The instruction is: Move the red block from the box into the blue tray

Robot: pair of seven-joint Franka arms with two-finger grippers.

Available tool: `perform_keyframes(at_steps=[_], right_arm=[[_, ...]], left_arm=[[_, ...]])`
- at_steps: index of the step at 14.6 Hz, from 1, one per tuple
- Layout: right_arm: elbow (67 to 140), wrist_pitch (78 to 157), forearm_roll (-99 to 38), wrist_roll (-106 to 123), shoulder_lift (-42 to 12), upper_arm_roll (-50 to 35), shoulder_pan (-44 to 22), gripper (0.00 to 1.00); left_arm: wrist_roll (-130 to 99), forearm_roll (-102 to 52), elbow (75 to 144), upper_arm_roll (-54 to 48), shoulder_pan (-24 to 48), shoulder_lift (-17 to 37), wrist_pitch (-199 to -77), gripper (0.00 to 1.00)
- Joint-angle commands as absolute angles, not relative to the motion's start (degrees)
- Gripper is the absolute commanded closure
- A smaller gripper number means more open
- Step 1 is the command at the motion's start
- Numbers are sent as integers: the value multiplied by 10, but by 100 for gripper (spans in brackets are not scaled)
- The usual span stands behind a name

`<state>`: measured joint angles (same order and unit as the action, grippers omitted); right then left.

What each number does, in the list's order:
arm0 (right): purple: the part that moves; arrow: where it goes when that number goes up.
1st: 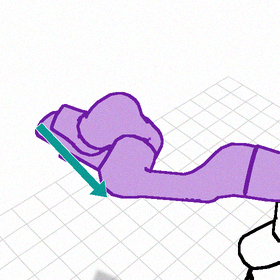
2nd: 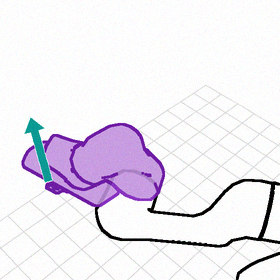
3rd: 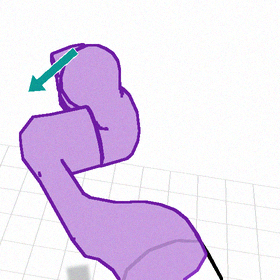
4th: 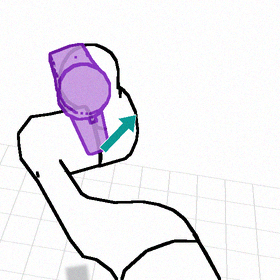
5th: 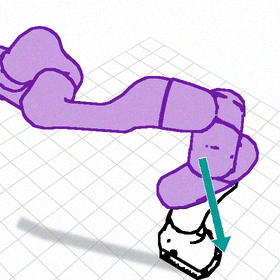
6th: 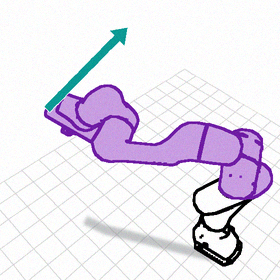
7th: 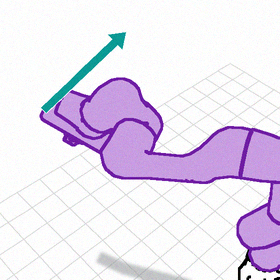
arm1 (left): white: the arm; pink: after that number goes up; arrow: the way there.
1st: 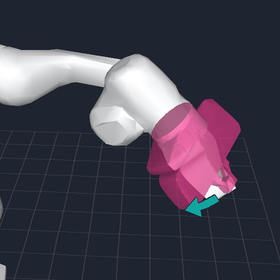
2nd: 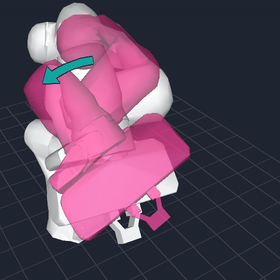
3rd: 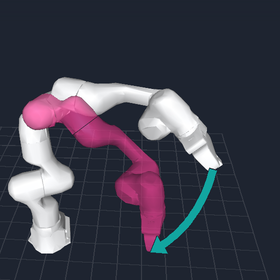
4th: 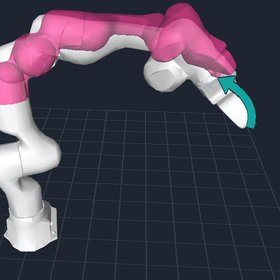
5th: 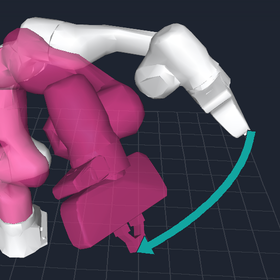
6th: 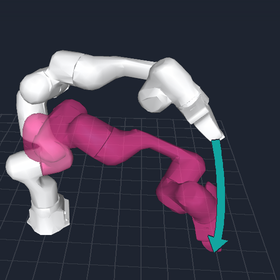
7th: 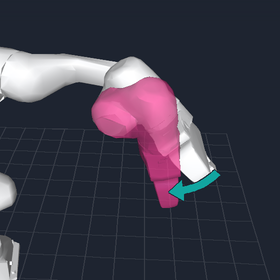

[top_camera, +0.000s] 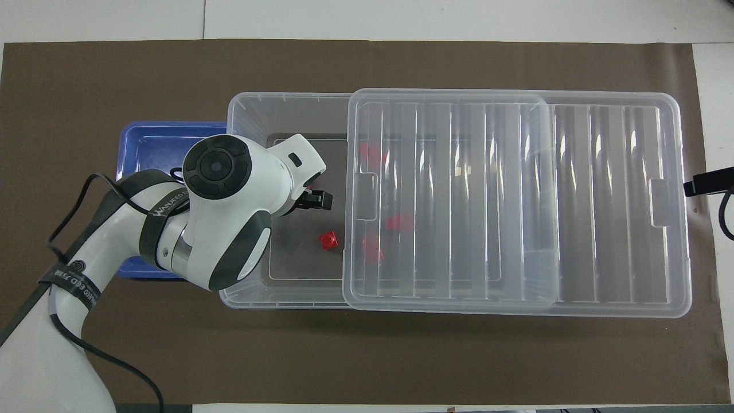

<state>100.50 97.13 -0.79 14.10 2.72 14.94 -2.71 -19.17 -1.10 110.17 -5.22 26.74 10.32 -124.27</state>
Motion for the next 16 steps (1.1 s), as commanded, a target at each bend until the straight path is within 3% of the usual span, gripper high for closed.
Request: perform_keyframes(at_steps=[1,5,7,14,16], right_arm=[[981,933,-9,111,37,136,-39,0],[994,885,-10,50,63,134,-69,0],[1005,902,-10,49,65,134,-68,0],[999,900,-4,40,66,134,-70,0],[998,903,-4,40,66,133,-70,0]], left_arm=[[-205,-1,1106,-45,276,123,-1271,0],[-227,19,1104,-44,284,171,-1315,0],[-257,50,1104,-44,284,196,-1358,0],[-257,52,1106,-44,280,211,-1364,0],[-257,52,1109,-43,280,210,-1362,11]])
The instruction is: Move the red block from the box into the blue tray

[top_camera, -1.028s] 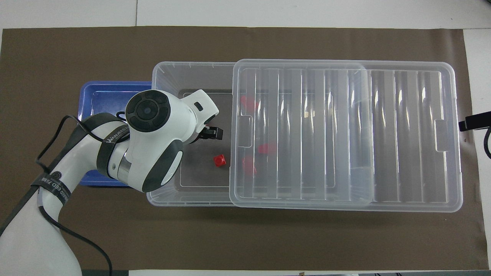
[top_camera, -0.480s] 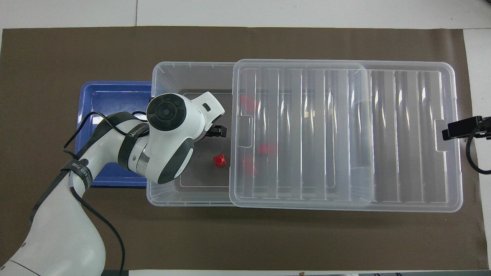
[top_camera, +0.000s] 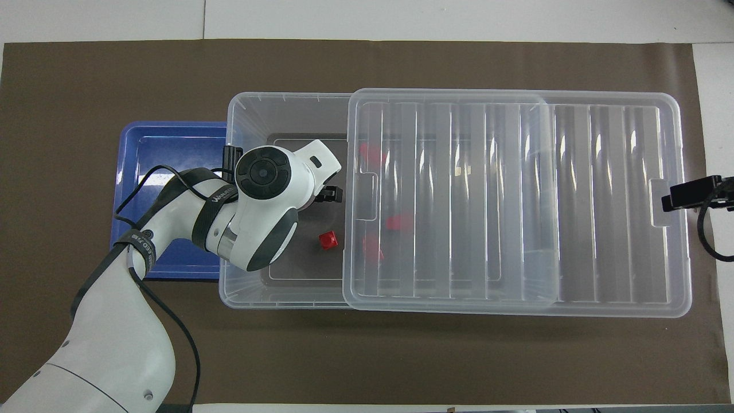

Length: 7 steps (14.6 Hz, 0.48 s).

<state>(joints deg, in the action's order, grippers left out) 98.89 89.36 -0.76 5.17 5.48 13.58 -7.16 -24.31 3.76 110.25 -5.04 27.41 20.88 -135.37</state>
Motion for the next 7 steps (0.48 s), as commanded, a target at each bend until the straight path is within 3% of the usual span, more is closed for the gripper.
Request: perform_keyframes(at_steps=[1,3,4,5,7], right_arm=[[999,904,-4,40,66,132,-70,0],[999,904,-4,40,66,132,-69,0],[999,904,-4,40,66,132,-69,0],[999,904,-4,40,66,132,-69,0],[999,904,-4,41,66,132,-69,0]], left_arm=[[-257,52,1109,-43,280,210,-1362,28],[-258,55,1108,-42,280,210,-1361,74],[-258,72,1108,-41,280,210,-1361,89],[-258,95,1107,-41,280,210,-1360,100],[-259,102,1105,-41,281,207,-1355,100]])
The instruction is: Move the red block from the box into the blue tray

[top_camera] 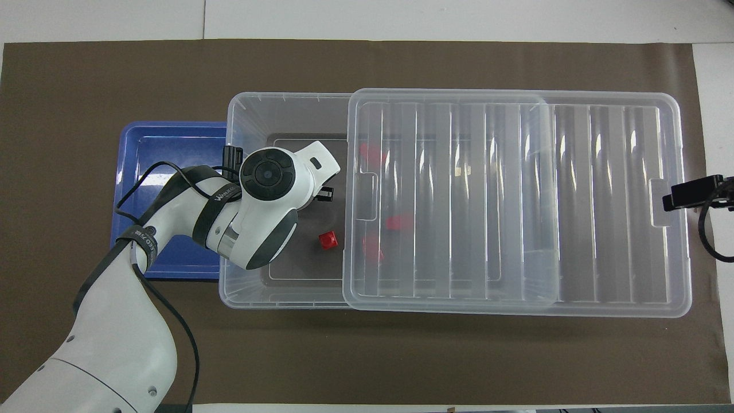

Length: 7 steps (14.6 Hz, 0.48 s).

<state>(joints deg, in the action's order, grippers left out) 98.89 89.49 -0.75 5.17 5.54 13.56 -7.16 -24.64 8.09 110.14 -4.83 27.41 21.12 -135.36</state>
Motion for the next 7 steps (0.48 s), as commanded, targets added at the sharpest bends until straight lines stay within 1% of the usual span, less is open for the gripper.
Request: perform_keyframes(at_steps=[1,3,7], right_arm=[[999,904,-4,41,66,132,-69,0],[999,904,-4,41,66,132,-69,0],[999,904,-4,43,66,132,-69,0]], left_arm=[[-260,102,1104,-42,280,203,-1353,100],[-260,102,1104,-42,279,182,-1340,100],[-260,102,1102,-44,280,112,-1257,100]])
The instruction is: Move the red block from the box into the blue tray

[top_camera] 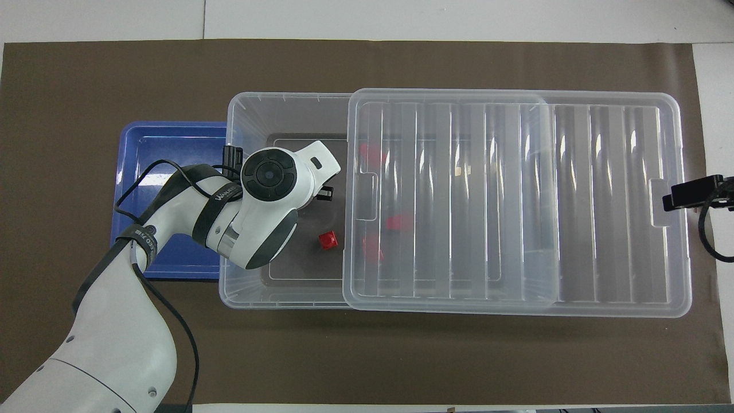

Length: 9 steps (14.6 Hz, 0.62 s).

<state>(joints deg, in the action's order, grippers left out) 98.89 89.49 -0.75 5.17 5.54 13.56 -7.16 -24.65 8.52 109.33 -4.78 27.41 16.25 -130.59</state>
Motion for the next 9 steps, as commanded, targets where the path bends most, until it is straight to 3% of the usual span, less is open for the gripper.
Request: perform_keyframes(at_steps=[1,9], right_arm=[[999,905,-4,43,66,132,-69,0],[1001,911,17,42,66,131,-70,0]], left_arm=[[-260,102,1101,-44,281,95,-1240,100],[-252,98,1103,-43,260,-21,-1120,100]])
